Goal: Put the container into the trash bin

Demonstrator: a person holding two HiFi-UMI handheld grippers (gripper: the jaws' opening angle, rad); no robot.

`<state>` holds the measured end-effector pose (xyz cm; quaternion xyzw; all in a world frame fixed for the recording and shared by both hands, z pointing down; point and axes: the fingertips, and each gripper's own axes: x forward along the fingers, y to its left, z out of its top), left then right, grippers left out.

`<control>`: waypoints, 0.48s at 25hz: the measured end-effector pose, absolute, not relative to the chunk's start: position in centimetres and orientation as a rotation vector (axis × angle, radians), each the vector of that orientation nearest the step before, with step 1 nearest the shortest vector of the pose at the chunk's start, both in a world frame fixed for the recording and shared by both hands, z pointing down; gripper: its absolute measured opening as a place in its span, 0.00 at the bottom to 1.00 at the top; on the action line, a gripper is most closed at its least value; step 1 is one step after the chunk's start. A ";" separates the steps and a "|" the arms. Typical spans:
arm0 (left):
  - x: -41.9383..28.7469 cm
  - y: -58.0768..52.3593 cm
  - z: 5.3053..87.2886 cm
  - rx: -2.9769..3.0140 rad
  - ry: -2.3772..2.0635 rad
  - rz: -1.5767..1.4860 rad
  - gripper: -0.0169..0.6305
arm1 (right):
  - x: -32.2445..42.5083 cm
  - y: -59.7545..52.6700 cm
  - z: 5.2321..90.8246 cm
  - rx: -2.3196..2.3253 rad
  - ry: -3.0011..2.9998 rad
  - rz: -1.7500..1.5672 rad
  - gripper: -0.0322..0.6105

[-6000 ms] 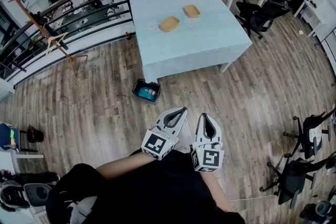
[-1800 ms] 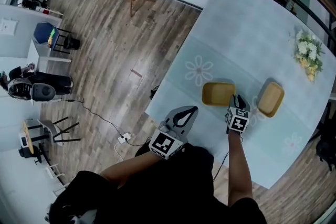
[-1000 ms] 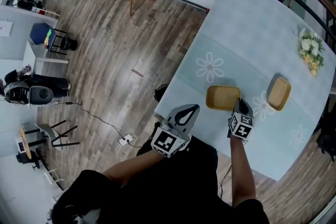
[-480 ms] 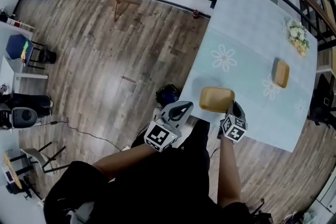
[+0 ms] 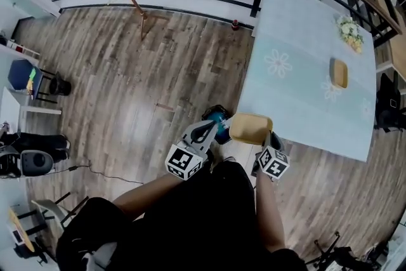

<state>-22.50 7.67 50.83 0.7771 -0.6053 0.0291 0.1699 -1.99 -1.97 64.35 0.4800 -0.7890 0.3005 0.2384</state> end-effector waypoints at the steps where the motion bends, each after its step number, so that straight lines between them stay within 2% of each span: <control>1: -22.4 8.3 50.6 2.210 -1.725 0.081 0.05 | -1.9 -1.2 64.3 1.311 -2.161 0.815 0.12; 12: -20.9 13.8 49.9 2.127 -1.737 0.101 0.05 | -1.4 5.4 64.8 1.272 -2.207 0.861 0.12</control>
